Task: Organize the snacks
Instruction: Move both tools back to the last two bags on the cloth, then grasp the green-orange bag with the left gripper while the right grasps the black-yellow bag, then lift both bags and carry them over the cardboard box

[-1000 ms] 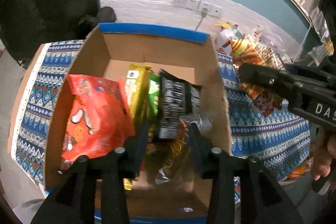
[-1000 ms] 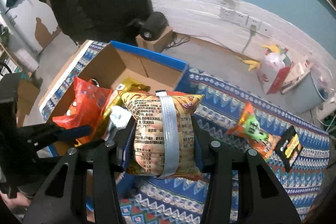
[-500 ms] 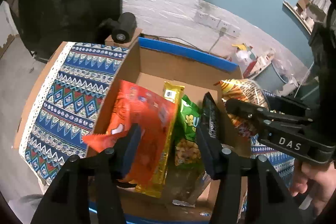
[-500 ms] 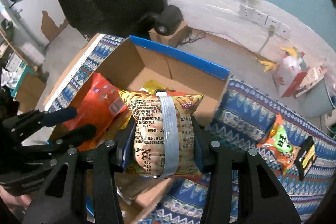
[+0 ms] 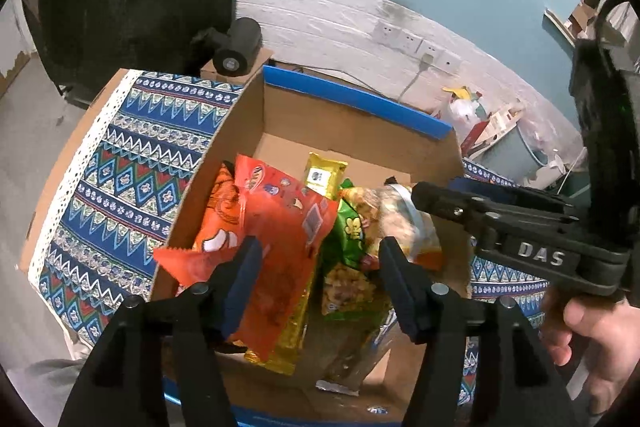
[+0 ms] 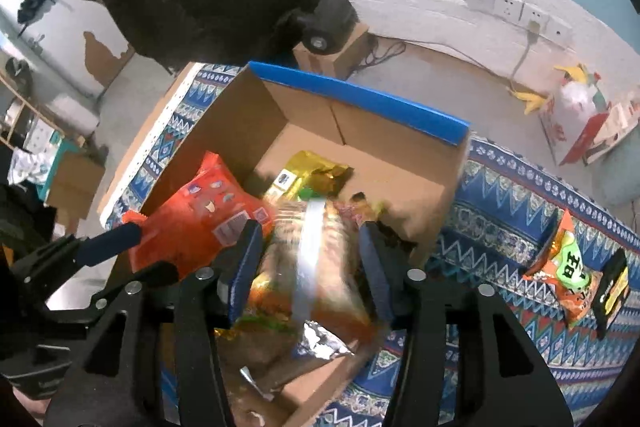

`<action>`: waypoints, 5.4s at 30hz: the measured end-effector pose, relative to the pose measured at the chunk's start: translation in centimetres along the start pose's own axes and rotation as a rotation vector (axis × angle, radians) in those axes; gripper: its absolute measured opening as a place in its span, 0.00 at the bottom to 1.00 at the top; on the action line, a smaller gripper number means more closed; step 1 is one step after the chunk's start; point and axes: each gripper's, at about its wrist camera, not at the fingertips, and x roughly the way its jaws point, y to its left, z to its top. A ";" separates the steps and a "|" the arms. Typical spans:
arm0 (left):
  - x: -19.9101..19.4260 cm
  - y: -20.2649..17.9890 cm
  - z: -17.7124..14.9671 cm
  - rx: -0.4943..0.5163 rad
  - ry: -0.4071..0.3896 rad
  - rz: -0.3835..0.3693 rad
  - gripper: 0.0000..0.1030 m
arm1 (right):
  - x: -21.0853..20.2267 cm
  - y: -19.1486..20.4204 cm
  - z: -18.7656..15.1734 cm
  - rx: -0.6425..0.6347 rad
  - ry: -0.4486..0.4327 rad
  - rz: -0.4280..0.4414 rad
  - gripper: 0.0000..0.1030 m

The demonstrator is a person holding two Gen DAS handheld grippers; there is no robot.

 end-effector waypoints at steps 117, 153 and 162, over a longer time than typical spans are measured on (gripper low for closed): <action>22.7 -30.5 -1.6 0.206 0.359 -0.071 0.76 | -7.3 -39.9 -14.2 0.362 0.265 -0.441 0.75; 15.2 -25.7 -6.1 0.425 0.348 -0.068 0.35 | -3.1 -33.3 -15.8 0.061 0.297 -0.356 0.60; 10.8 -23.2 -5.7 0.428 0.275 -0.079 0.35 | -6.2 -28.8 -14.7 0.088 0.215 -0.351 0.60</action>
